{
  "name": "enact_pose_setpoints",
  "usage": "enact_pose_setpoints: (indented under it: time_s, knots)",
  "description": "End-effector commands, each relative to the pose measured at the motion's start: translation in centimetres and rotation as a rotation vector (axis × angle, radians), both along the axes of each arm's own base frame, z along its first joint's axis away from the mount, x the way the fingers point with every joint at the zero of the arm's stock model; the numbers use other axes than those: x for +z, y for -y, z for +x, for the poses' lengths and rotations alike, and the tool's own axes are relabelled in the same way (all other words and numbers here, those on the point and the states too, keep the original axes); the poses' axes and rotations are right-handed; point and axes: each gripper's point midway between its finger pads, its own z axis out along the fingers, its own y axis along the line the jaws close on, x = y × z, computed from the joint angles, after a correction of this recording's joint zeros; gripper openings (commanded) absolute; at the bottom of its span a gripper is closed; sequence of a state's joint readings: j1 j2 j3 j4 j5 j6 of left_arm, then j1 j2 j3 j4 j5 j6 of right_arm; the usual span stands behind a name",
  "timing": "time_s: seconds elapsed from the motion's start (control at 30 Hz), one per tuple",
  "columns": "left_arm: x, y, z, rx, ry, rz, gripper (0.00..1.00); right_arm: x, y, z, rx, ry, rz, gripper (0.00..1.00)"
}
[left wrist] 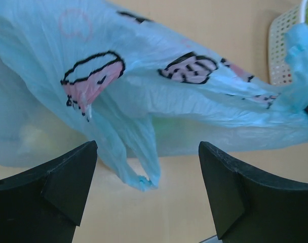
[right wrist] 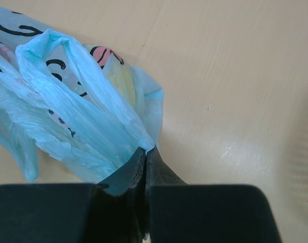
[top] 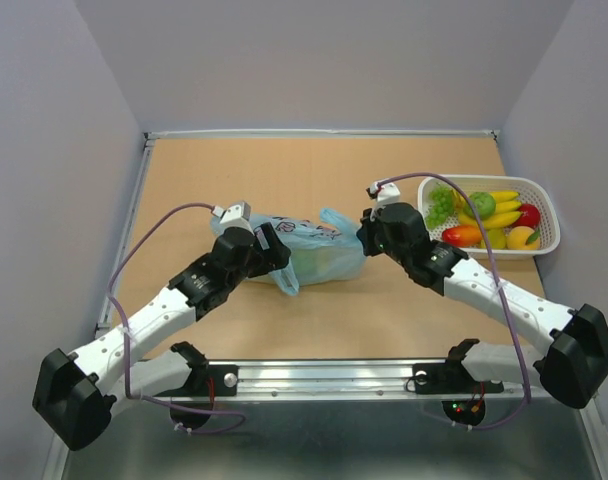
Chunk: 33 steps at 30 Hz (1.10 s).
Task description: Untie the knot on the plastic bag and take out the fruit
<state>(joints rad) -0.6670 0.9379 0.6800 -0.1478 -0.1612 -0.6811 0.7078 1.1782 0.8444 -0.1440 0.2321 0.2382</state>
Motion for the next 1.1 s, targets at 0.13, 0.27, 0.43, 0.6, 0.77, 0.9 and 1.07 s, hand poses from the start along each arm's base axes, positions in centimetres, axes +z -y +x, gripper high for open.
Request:
enact_pose_setpoints:
  time_s: [0.13, 0.27, 0.43, 0.6, 0.77, 0.9, 1.07]
  knots:
    - [-0.1, -2.8, 1.8, 0.288, 0.097, -0.139, 0.80, 4.7, -1.7, 1.6, 0.028, 0.106, 0.078, 0.01]
    - [-0.3, -2.2, 2.8, 0.306, 0.110, -0.167, 0.79, 4.6, -2.0, 1.6, 0.040, 0.100, 0.080, 0.01]
    - [-2.3, -2.2, 3.9, 0.351, 0.089, -0.135, 0.74, 5.0, -1.7, 1.6, 0.029, 0.111, 0.083, 0.01]
    - [-2.2, -2.9, 4.7, 0.389, 0.121, -0.101, 0.33, 4.8, -0.9, 2.1, -0.008, 0.127, 0.047, 0.01]
    - [1.7, -6.6, 6.5, 0.400, 0.207, 0.072, 0.00, 5.0, 2.1, 4.4, -0.152, 0.183, -0.080, 0.01]
    - [7.8, -11.6, 9.4, 0.371, 0.288, 0.214, 0.00, 5.6, 5.8, 8.0, -0.312, 0.179, -0.080, 0.01]
    - [13.9, -14.6, 11.0, 0.286, 0.235, 0.394, 0.00, 7.5, 9.1, 11.8, -0.463, 0.181, -0.009, 0.01]
